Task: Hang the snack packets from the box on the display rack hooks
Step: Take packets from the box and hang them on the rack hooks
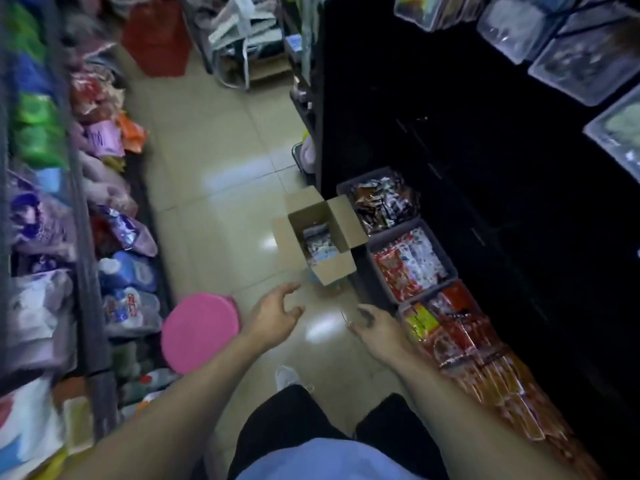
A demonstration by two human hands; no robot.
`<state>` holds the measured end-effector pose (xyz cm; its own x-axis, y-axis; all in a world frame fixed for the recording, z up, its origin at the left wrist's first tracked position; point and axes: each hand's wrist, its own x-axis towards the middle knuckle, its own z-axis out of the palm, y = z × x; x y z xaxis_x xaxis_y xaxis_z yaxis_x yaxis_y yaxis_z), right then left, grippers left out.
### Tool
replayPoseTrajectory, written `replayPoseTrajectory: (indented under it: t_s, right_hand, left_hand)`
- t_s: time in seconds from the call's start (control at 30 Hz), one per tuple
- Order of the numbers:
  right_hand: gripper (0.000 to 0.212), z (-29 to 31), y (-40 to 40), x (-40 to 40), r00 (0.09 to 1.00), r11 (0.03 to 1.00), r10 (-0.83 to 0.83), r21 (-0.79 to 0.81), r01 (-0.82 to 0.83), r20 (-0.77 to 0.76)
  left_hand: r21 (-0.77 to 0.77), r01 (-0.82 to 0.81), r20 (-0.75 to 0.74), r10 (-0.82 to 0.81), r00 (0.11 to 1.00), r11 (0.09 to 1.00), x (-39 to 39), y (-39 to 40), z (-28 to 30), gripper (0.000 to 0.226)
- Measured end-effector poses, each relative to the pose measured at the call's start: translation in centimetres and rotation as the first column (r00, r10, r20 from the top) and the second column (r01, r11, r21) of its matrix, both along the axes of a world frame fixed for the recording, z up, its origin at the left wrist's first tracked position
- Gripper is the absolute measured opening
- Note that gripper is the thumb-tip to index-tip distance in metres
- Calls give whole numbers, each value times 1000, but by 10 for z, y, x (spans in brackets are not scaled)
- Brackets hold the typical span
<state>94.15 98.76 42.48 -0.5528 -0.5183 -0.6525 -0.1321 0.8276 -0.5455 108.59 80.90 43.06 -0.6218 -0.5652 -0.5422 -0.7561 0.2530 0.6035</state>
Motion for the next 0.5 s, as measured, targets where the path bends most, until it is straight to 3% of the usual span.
replayPoseTrajectory:
  t_s: [0.3, 0.5]
  right_hand:
    - [52, -62, -160, -83, 991, 990, 133, 52, -135, 34]
    - [47, -146, -247, -144, 973, 968, 229, 111, -226, -21]
  left_hand:
    - [54, -43, 119, 36, 992, 998, -45, -66, -61, 50]
    - [92, -102, 142, 88, 986, 991, -81, -98, -124, 50]
